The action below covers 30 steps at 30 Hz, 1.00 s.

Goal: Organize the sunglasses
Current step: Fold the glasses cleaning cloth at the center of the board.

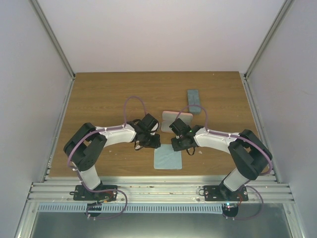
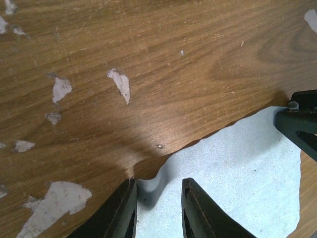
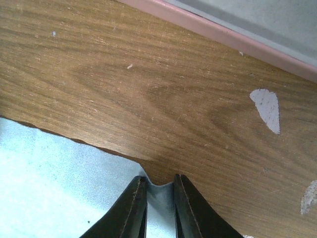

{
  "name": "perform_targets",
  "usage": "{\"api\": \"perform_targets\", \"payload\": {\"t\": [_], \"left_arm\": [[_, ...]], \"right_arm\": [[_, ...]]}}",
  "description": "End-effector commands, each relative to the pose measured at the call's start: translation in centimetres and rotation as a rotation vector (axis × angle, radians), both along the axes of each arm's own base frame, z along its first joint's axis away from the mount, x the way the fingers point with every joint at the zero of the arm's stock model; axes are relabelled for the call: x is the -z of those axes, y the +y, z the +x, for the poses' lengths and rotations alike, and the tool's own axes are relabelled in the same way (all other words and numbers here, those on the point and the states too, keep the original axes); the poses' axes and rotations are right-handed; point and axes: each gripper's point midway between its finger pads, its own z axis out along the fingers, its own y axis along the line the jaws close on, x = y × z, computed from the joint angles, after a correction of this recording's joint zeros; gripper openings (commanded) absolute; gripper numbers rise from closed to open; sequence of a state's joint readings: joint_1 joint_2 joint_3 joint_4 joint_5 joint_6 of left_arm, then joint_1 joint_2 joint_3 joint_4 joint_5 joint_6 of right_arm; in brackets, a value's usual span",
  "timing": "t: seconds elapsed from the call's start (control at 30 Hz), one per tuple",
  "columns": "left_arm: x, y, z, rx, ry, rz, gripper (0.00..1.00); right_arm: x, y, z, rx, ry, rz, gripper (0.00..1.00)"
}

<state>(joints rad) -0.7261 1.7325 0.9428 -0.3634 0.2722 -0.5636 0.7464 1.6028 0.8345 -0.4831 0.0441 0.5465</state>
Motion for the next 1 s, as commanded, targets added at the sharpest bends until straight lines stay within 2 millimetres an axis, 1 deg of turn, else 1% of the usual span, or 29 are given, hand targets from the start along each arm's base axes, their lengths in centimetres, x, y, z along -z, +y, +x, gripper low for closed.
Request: {"api": "perform_targets", "payload": {"t": [0.0, 0.07, 0.13, 0.2, 0.3, 0.33, 0.43, 0.7, 0.83, 0.97], "left_arm": [[2.3, 0.8, -1.3, 0.027, 0.049, 0.079, 0.26], [2.4, 0.8, -1.3, 0.024, 0.048, 0.085, 0.23], [2.4, 1.0, -1.2, 0.017, 0.045, 0.092, 0.18], [2.4, 1.0, -1.1, 0.013, 0.039, 0.097, 0.12], [2.2, 1.1, -0.8, 0.009, 0.025, 0.102, 0.01], [2.2, 1.1, -0.7, 0.013, 0.018, 0.102, 0.0], [1.5, 1.0, -0.2, 0.01, -0.014, 0.099, 0.0], [-1.2, 0.9, 0.8, 0.001, -0.103, 0.062, 0.0], [-1.7, 0.8, 0.1, 0.022, -0.111, 0.026, 0.0], [-1.3, 0.8, -1.0, 0.054, -0.085, 0.001, 0.0]], "right_arm": [[1.0, -0.4, -0.6, 0.001, 0.029, -0.009, 0.16], [1.0, -0.4, -0.6, 0.0, 0.029, -0.009, 0.14], [1.0, -0.4, -0.5, 0.002, 0.025, -0.007, 0.12], [1.1, -0.4, -0.5, 0.003, 0.028, -0.009, 0.09], [1.0, -0.5, -0.3, 0.007, 0.018, -0.01, 0.01], [0.9, -0.4, -0.2, 0.011, 0.013, -0.008, 0.01], [0.4, -0.2, 0.1, 0.02, -0.001, 0.003, 0.01], [-1.9, 0.5, 1.0, 0.012, -0.06, 0.047, 0.01], [-2.4, 0.6, 0.6, -0.001, -0.06, 0.073, 0.01], [-2.4, 0.6, -0.2, -0.02, -0.054, 0.095, 0.01]]}}
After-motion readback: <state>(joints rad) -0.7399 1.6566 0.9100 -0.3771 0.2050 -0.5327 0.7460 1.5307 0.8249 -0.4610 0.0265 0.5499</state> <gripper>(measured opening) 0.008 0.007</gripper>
